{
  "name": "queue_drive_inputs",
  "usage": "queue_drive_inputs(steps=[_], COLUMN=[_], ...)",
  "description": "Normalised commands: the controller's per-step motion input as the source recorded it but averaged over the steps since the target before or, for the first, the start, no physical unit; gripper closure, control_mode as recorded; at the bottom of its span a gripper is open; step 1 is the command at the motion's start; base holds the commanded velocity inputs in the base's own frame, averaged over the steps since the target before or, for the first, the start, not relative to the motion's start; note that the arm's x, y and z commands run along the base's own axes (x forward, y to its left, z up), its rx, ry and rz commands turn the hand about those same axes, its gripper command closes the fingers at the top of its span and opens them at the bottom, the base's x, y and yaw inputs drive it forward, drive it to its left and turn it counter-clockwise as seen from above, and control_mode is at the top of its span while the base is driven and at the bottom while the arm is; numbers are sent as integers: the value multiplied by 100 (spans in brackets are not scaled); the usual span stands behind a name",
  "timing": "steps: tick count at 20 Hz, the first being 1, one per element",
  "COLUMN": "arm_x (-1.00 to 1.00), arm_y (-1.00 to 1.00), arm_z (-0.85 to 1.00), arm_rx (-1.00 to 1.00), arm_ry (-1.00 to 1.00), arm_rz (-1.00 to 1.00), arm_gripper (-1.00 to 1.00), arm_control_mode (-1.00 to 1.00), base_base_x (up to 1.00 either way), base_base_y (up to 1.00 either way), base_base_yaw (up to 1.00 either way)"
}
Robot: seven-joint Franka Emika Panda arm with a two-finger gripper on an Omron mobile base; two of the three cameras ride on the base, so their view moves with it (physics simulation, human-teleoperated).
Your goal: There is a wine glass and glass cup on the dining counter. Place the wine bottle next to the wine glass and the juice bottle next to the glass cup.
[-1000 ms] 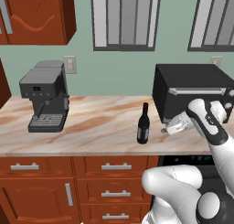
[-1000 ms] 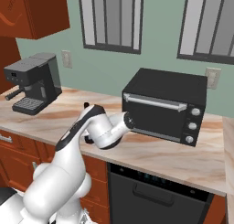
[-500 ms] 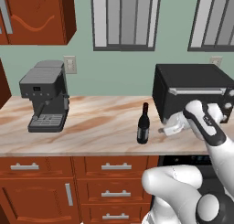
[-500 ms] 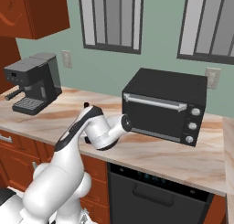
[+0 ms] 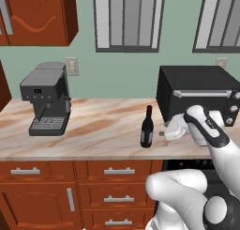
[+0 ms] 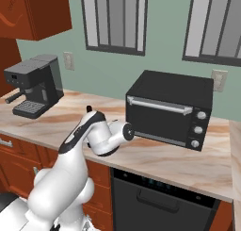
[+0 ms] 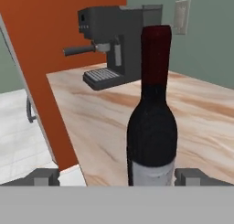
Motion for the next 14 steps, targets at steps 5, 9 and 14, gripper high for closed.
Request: queue_drive_inputs(steps=[5, 9, 14], arm_x=[23, 24, 28], arm_y=[0, 0, 0], arm_z=[-3, -5, -11], arm_rx=[0, 0, 0], arm_ry=[-2, 0, 0], arm_rz=[2, 2, 4], arm_gripper=[-100, -100, -100], arm_control_mode=[-100, -100, -100], base_base_x=[0, 0, 0], base_base_y=[0, 0, 0], base_base_yaw=[0, 0, 0])
